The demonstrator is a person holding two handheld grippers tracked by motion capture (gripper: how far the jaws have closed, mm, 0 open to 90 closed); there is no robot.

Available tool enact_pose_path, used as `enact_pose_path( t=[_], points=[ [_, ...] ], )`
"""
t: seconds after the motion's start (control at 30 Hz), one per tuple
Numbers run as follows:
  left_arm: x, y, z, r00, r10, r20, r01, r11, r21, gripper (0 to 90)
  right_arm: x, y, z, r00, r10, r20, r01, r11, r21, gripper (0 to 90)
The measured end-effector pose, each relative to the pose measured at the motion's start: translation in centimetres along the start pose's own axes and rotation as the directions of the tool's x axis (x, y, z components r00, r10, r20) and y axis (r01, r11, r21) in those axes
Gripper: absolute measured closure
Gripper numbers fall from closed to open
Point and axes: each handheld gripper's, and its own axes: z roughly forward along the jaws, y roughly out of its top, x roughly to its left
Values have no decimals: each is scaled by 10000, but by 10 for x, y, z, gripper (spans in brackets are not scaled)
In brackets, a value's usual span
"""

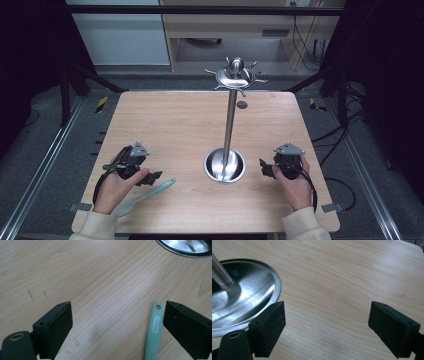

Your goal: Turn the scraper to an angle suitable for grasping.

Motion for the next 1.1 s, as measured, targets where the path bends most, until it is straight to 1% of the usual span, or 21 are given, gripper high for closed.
enact_pose_path(
  t=[0.13, 0.2, 0.23, 0.3, 0.37, 0.4, 0.47, 0.53, 0.6, 0.63, 0.67, 0.7, 0.73, 0.77, 0.8, 0.83, 0.87, 0.9, 0.97, 1.07, 1.1],
  points=[
    [-5, 5, -3, 9997, 233, -70, -233, 9997, 50, 102, 0, 0, 0, 10000, 75, -9, -75, 10000, -8, 146],
    [-7, 6, -4, 9995, 323, -1, -323, 9994, 95, 168, 0, 0, 0, 10000, 18, -20, -18, 10000, -14, 146],
    [-9, 8, -5, 9991, 428, -15, -428, 9991, -37, 193, 0, 0, 0, 10000, -57, 10, 57, 10000, 14, 146],
    [-10, 9, -6, 9990, 450, 30, -450, 9990, -32, 233, 0, -1, 0, 9999, -106, 32, 106, 9999, 38, 145],
    [-11, 8, -4, 9990, 452, 8, -452, 9990, -52, 342, 0, 0, 0, 9999, -93, 41, 93, 10000, 23, 146],
    [-11, 8, -4, 9990, 436, 47, -436, 9990, 66, 361, 0, 0, 0, 10000, -77, 39, 77, 10000, 21, 146],
    [-11, 7, -3, 9987, 483, 143, -485, 9987, 125, 473, 0, -1, 0, 10000, -47, 54, 47, 10000, 9, 146],
    [-12, 5, 0, 9984, 512, 256, -519, 9983, 254, 495, 0, -1, 0, 10000, -12, 45, 12, 10000, 19, 145],
    [-14, 3, 3, 9978, 578, 324, -591, 9975, 376, 591, -1, -1, 0, 10000, 1, 77, -1, 10000, 38, 146],
    [-15, 3, 7, 9959, 742, 511, -777, 9944, 714, 658, -1, -1, 1, 10000, -22, 89, 22, 10000, 73, 146],
    [-15, 3, 7, 9959, 742, 511, -777, 9944, 714, 696, -1, -1, 1, 10000, -28, 91, 27, 10000, 74, 146],
    [-18, 1, 13, 9942, 913, 575, -968, 9900, 1023, 714, -1, -1, 1, 10000, -24, 90, 23, 10000, 73, 146],
    [-19, 0, 16, 9938, 960, 563, -1020, 9879, 1167, 747, -1, -1, 1, 9999, -53, 101, 52, 10000, 60, 146],
    [-20, 0, 18, 9929, 1056, 549, -1118, 9856, 1270, 778, -1, -1, 0, 9999, -47, 111, 46, 10000, 62, 146],
    [-22, -1, 21, 9927, 989, 691, -1072, 9859, 1282, 829, -1, -1, 0, 9999, -45, 110, 44, 10000, 71, 146],
    [-22, -1, 21, 9927, 989, 691, -1072, 9859, 1282, 862, -1, -1, 0, 9999, -45, 110, 44, 10000, 71, 146],
    [-26, -2, 25, 9914, 1039, 792, -1142, 9835, 1400, 885, 0, -1, 0, 9999, -109, 97, 108, 9999, 37, 146],
    [-26, -2, 25, 9914, 1039, 792, -1142, 9835, 1400, 893, 0, -1, 0, 9999, -109, 97, 108, 9999, 37, 146],
    [-29, -2, 30, 9892, 1172, 880, -1306, 9776, 1654, 900, 0, -1, 0, 9999, -106, 88, 105, 9999, 66, 146],
    [-30, -2, 31, 9881, 1223, 934, -1372, 9751, 1742, 900, 0, -1, 0, 9999, -88, 85, 88, 9999, 71, 146],
    [-31, -3, 34, 9873, 1275, 945, -1432, 9725, 1838, 900, 0, -1, 0, 9999, -134, 80, 134, 9999, 45, 146]
  ],
)
